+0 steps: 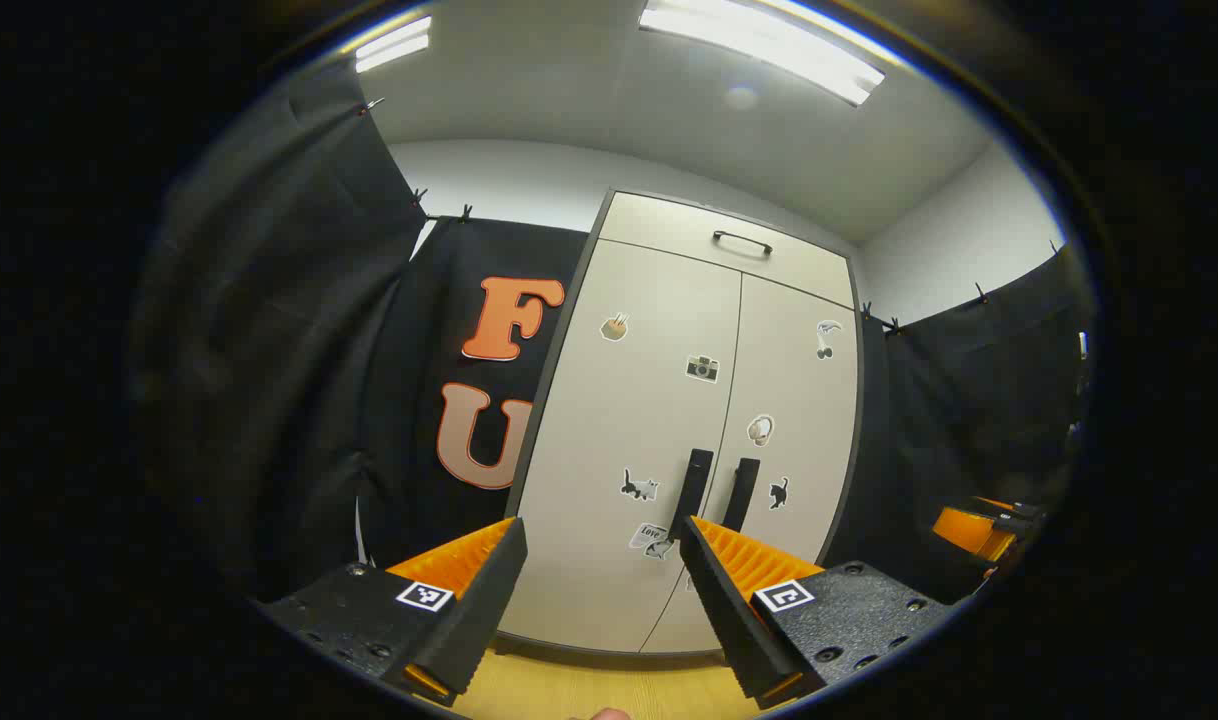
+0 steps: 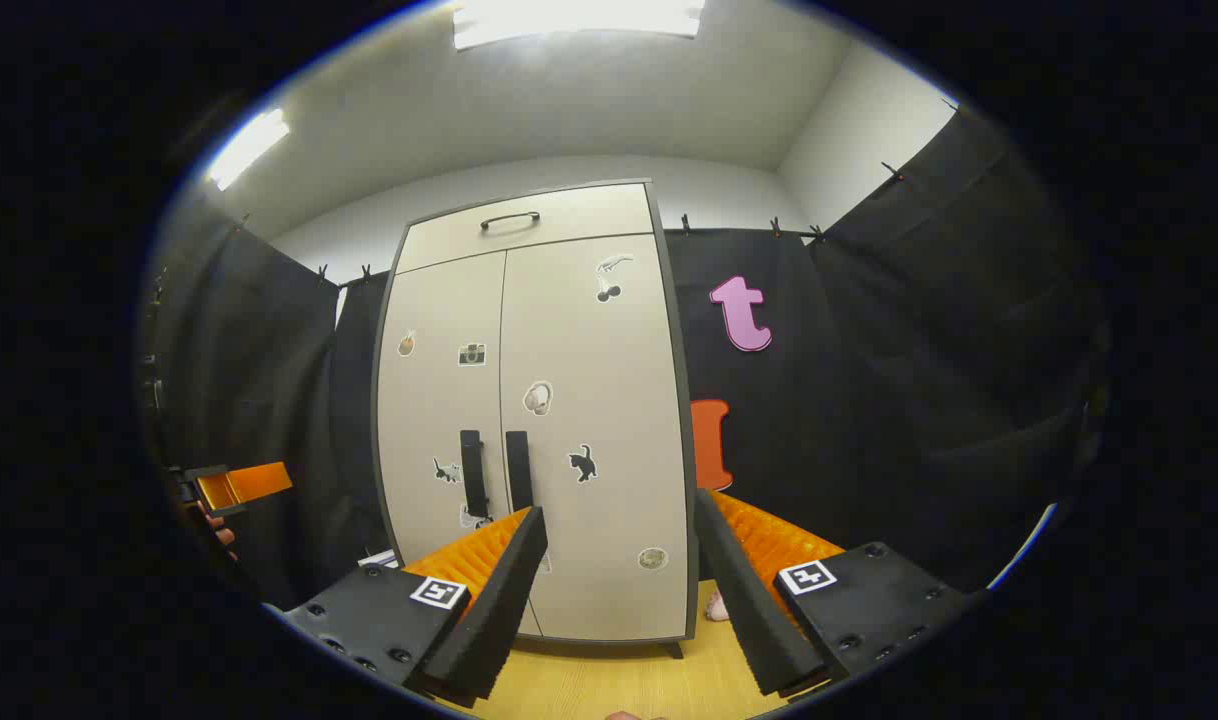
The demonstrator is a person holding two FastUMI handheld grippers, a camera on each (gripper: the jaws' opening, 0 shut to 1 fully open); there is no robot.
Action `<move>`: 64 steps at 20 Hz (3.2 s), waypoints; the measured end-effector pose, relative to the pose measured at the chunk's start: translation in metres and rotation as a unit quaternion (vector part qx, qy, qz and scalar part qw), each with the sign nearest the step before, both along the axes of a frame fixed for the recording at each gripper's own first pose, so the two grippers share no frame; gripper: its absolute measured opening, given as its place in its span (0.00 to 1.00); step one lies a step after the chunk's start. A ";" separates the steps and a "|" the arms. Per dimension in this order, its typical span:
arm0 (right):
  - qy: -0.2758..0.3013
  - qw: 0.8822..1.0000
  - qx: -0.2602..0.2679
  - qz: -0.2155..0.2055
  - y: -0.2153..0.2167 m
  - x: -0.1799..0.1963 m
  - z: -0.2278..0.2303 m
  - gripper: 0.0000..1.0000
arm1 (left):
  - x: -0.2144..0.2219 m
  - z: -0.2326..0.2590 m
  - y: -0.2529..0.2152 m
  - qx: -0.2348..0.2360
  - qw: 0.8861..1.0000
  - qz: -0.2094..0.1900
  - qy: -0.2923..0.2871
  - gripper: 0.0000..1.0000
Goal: Open the right door of the double-door shoe cabinet with the right hand, and open the left door with the left hand.
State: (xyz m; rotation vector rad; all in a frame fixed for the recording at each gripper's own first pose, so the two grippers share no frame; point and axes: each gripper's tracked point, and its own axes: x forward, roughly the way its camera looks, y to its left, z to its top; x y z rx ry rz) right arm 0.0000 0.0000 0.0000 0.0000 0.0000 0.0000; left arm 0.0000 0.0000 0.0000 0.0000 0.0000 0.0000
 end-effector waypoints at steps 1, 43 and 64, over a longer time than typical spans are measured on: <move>-0.001 1.000 0.001 -0.002 -0.001 0.000 0.000 0.98 | 0.000 0.000 0.000 0.000 1.000 0.000 0.001 0.94; 0.081 0.995 -0.012 0.051 0.129 0.254 -0.048 0.98 | 0.007 -0.021 0.065 -0.014 0.998 0.053 0.010 0.95; 0.080 0.995 -0.031 0.046 0.139 0.289 -0.065 0.35 | 0.021 -0.025 0.065 -0.002 0.999 0.049 0.004 0.94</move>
